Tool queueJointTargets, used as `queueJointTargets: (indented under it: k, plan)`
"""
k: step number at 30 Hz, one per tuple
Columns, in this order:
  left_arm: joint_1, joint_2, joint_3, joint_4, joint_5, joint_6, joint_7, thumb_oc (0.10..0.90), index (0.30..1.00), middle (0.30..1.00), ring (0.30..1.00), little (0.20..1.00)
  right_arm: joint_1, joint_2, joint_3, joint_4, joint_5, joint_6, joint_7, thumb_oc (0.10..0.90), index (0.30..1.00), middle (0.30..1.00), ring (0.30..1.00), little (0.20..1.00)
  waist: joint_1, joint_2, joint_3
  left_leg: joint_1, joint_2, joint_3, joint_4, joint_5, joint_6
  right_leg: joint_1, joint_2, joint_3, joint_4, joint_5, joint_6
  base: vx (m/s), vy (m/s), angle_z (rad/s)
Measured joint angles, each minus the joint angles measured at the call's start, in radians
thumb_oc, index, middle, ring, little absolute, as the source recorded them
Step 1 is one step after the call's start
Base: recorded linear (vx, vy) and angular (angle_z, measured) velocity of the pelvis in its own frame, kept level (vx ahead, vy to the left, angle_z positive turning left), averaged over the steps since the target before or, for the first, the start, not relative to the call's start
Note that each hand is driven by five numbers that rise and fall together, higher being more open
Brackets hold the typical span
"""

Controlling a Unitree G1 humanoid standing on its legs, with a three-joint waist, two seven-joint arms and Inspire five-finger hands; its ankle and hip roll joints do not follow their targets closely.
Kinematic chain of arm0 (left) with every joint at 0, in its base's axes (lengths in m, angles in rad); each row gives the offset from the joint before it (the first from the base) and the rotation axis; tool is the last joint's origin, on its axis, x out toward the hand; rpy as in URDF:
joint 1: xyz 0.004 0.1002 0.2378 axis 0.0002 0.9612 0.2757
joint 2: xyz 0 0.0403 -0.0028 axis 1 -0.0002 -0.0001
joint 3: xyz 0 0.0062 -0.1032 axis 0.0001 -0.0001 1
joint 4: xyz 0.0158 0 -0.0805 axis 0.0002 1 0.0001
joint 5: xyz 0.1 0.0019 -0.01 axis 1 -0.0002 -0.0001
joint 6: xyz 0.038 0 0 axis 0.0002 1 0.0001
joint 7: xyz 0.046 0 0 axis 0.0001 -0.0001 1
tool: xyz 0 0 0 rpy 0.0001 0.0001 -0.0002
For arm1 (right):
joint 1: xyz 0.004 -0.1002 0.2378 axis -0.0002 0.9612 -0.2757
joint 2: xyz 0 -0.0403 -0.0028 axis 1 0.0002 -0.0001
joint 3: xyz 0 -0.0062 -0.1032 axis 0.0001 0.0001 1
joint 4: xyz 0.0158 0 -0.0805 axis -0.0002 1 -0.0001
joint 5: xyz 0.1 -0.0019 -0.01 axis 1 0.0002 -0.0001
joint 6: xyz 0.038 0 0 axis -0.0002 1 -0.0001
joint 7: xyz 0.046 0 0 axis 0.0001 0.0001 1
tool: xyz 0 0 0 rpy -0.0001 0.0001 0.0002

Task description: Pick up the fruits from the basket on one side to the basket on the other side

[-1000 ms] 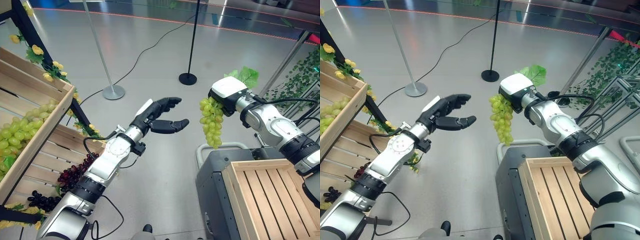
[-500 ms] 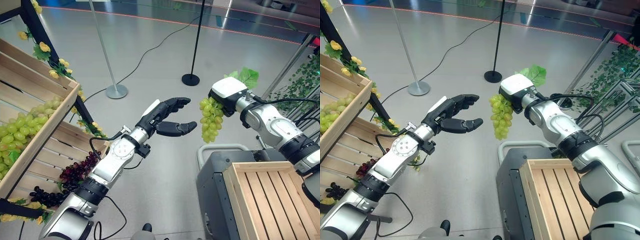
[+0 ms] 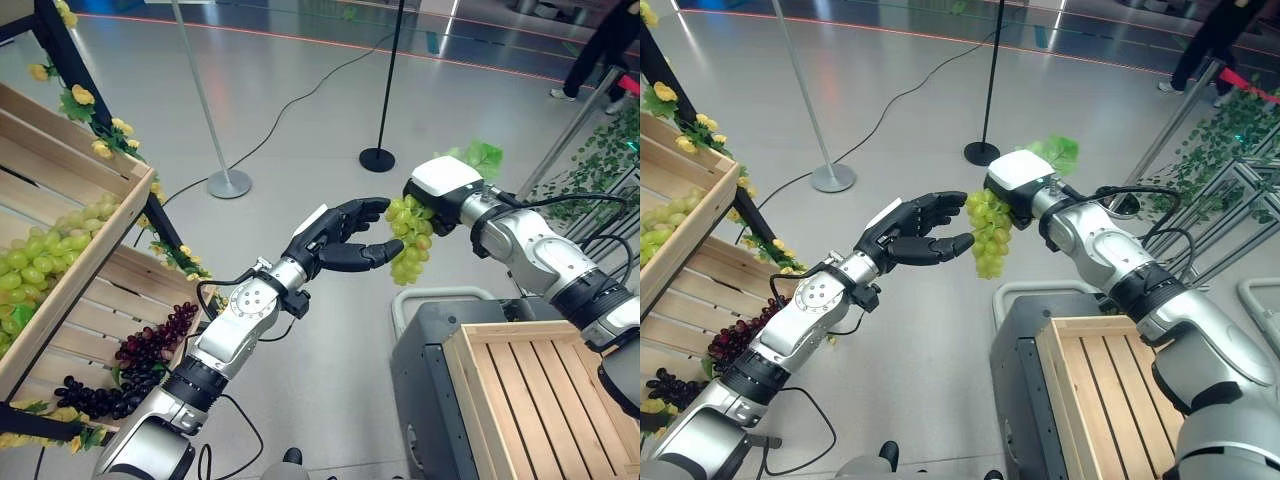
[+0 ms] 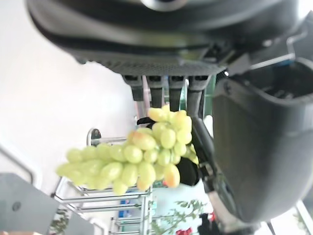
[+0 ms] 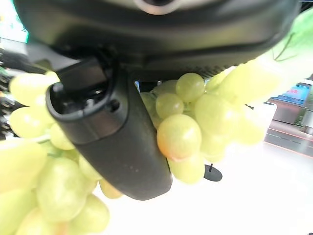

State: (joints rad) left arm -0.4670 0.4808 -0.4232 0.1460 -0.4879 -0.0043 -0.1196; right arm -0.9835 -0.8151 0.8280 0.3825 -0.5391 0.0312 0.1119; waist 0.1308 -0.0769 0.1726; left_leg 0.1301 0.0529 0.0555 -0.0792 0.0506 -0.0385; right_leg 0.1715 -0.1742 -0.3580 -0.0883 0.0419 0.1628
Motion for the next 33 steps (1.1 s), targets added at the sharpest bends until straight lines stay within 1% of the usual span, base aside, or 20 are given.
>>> queueJointTargets:
  k: [5, 11, 16, 17, 21, 25, 28, 33]
  plan:
    - [0.000, -0.001, 0.003, 0.046, 0.000, 0.000, 0.002, 0.800, 0.900, 0.900, 0.900, 0.900, 0.000, -0.001, 0.000, -0.033, 0.006, -0.003, 0.030, 0.400, 0.300, 0.300, 0.300, 0.300, -0.007, 0.000, 0.000, 0.001, 0.000, 0.008, -0.001, 0.000, 0.000, -0.006, 0.000, 0.011, 0.000, 0.001, 0.001, 0.00, 0.007, -0.06]
    - [0.001, -0.012, 0.019, 0.064, -0.011, 0.012, 0.003, 0.800, 0.900, 0.900, 0.900, 0.900, 0.000, -0.002, 0.000, -0.075, 0.007, -0.012, 0.033, 0.400, 0.300, 0.300, 0.300, 0.300, -0.008, 0.000, 0.000, 0.002, 0.001, 0.013, -0.004, 0.000, 0.000, -0.010, 0.001, 0.016, 0.000, 0.001, 0.001, 0.00, 0.001, -0.01]
    - [0.002, -0.022, 0.035, 0.104, -0.036, 0.018, 0.001, 0.800, 0.900, 0.900, 0.900, 0.900, 0.000, -0.002, 0.000, -0.124, 0.013, -0.044, 0.034, 0.400, 0.300, 0.300, 0.300, 0.300, -0.007, 0.000, 0.000, 0.002, 0.001, 0.014, -0.005, 0.000, 0.000, -0.011, 0.001, 0.018, 0.000, 0.001, 0.001, 0.00, 0.000, 0.00]
    - [0.002, -0.027, 0.037, 0.111, -0.036, 0.018, -0.004, 0.800, 0.900, 0.900, 0.900, 0.900, 0.000, -0.002, 0.000, -0.136, 0.039, -0.051, 0.034, 0.400, 0.300, 0.300, 0.300, 0.300, -0.008, 0.000, 0.000, 0.002, 0.001, 0.015, -0.005, 0.000, 0.000, -0.011, 0.001, 0.018, 0.000, 0.001, 0.001, 0.00, 0.000, 0.00]
    - [0.007, -0.026, 0.037, 0.117, -0.035, 0.021, -0.039, 0.800, 0.900, 0.900, 0.900, 0.900, 0.000, -0.002, 0.000, -0.155, 0.038, -0.060, 0.034, 0.400, 0.300, 0.300, 0.300, 0.300, -0.006, 0.000, 0.000, 0.003, 0.001, 0.015, -0.005, 0.000, 0.000, -0.011, 0.001, 0.018, 0.000, 0.001, 0.001, 0.00, 0.000, 0.00]
    - [0.007, -0.027, 0.036, 0.136, -0.035, 0.024, -0.052, 0.800, 0.900, 0.900, 0.900, 0.900, 0.000, -0.002, 0.000, -0.157, 0.038, -0.060, 0.034, 0.400, 0.300, 0.300, 0.300, 0.300, -0.007, 0.000, 0.000, 0.003, 0.001, 0.017, -0.005, 0.000, 0.000, -0.011, 0.001, 0.020, 0.000, 0.001, 0.001, 0.00, 0.000, 0.00]
    - [0.007, -0.031, 0.033, 0.149, -0.033, 0.046, -0.057, 0.800, 0.900, 0.900, 0.900, 0.900, 0.000, -0.002, 0.000, -0.185, 0.038, -0.060, 0.033, 0.400, 0.300, 0.300, 0.300, 0.300, -0.009, 0.000, 0.000, 0.003, 0.001, 0.020, -0.006, 0.000, 0.000, -0.013, 0.001, 0.022, 0.000, 0.001, 0.001, 0.00, 0.000, 0.00]
    - [0.020, -0.034, 0.027, 0.151, -0.033, 0.048, -0.065, 0.800, 0.900, 0.900, 0.900, 0.900, 0.000, -0.002, 0.000, -0.194, 0.036, -0.060, 0.033, 0.400, 0.300, 0.300, 0.300, 0.300, -0.008, 0.000, 0.000, 0.003, 0.001, 0.020, -0.006, 0.000, 0.000, -0.013, 0.001, 0.022, 0.000, 0.001, 0.001, 0.00, 0.000, 0.00]
